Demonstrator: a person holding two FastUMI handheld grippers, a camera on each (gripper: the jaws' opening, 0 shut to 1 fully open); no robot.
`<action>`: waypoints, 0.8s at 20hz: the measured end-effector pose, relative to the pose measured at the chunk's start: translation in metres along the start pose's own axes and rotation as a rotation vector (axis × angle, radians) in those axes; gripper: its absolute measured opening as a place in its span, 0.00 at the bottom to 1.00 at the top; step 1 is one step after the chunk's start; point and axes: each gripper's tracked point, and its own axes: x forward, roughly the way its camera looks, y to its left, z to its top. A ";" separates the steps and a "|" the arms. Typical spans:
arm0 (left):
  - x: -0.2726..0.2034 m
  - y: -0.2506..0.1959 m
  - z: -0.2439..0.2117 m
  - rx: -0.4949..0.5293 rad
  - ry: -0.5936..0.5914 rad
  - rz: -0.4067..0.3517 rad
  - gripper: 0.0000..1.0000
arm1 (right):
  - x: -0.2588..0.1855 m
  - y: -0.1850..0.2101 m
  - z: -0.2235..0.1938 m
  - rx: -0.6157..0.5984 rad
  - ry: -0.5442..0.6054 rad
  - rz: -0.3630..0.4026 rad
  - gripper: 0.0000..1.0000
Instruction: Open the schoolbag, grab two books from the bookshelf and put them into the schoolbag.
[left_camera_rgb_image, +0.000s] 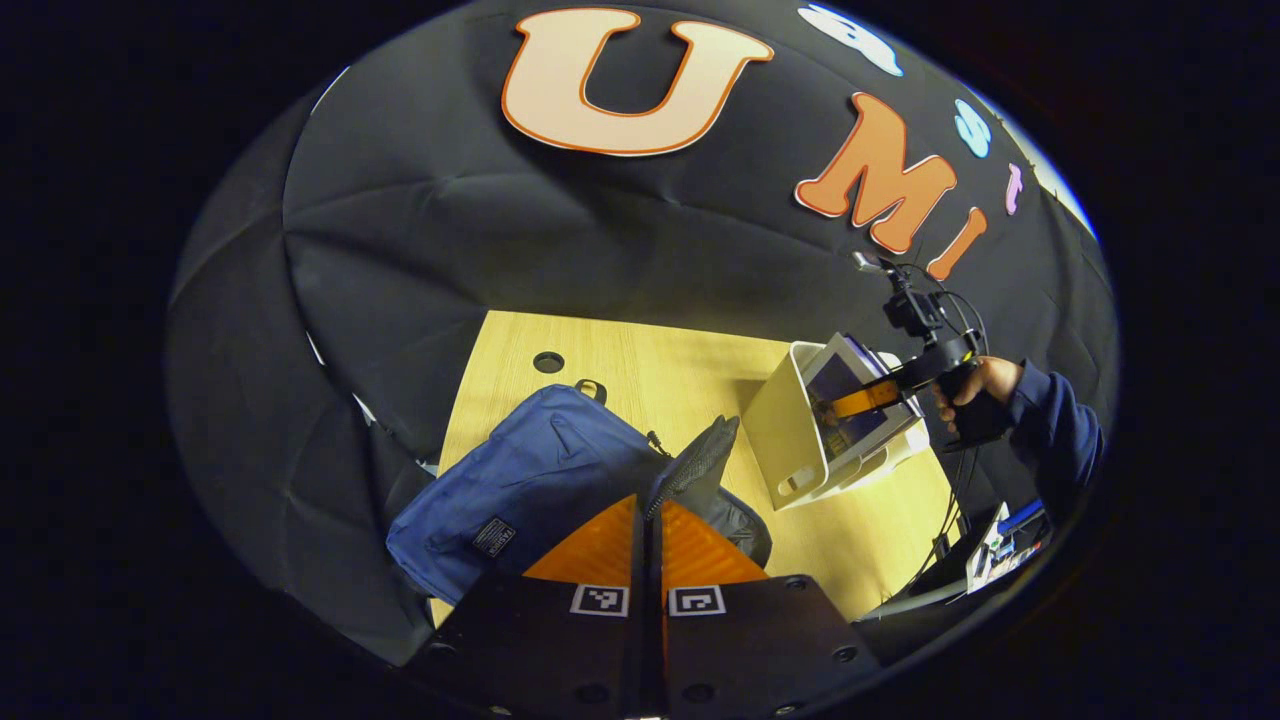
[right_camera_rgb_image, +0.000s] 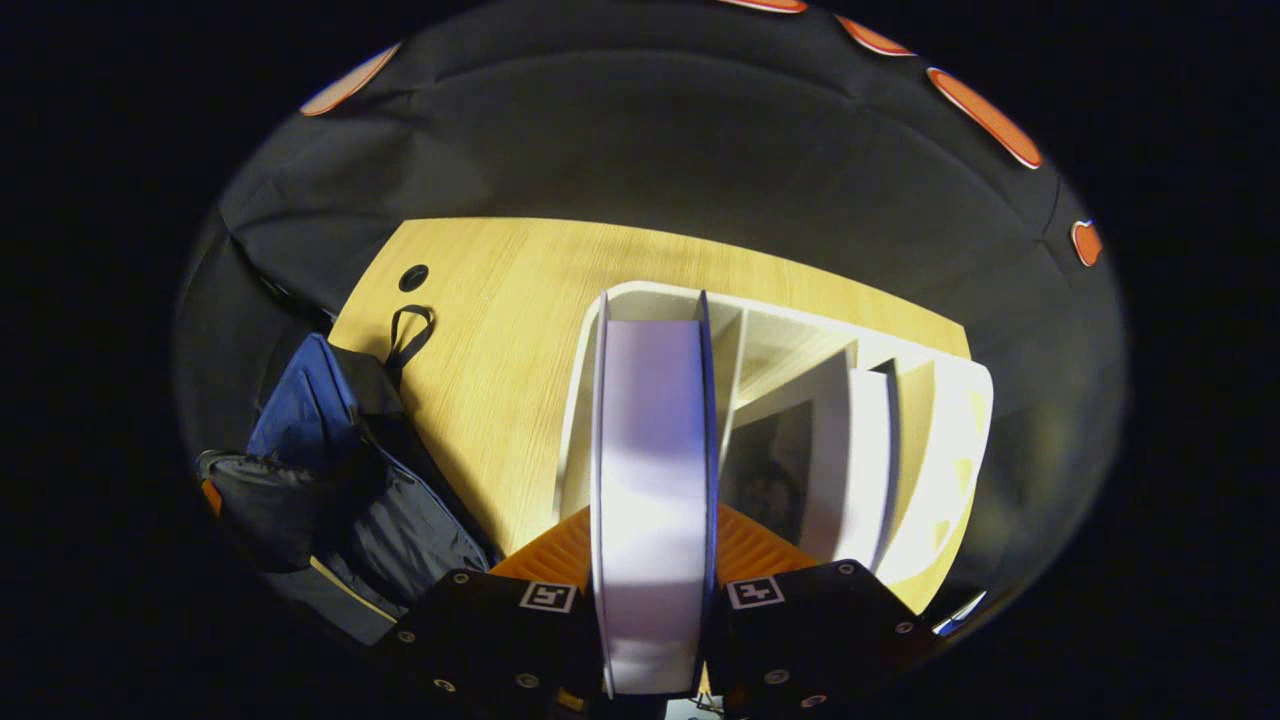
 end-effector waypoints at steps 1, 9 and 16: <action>-0.001 -0.001 -0.001 0.005 0.000 0.000 0.00 | -0.013 -0.002 -0.001 0.014 -0.019 0.019 0.40; -0.004 -0.015 -0.006 0.022 0.011 0.000 0.00 | -0.121 -0.019 -0.018 0.146 -0.201 0.163 0.39; -0.002 -0.025 -0.006 0.065 0.035 0.016 0.00 | -0.166 0.032 -0.075 0.282 -0.271 0.377 0.39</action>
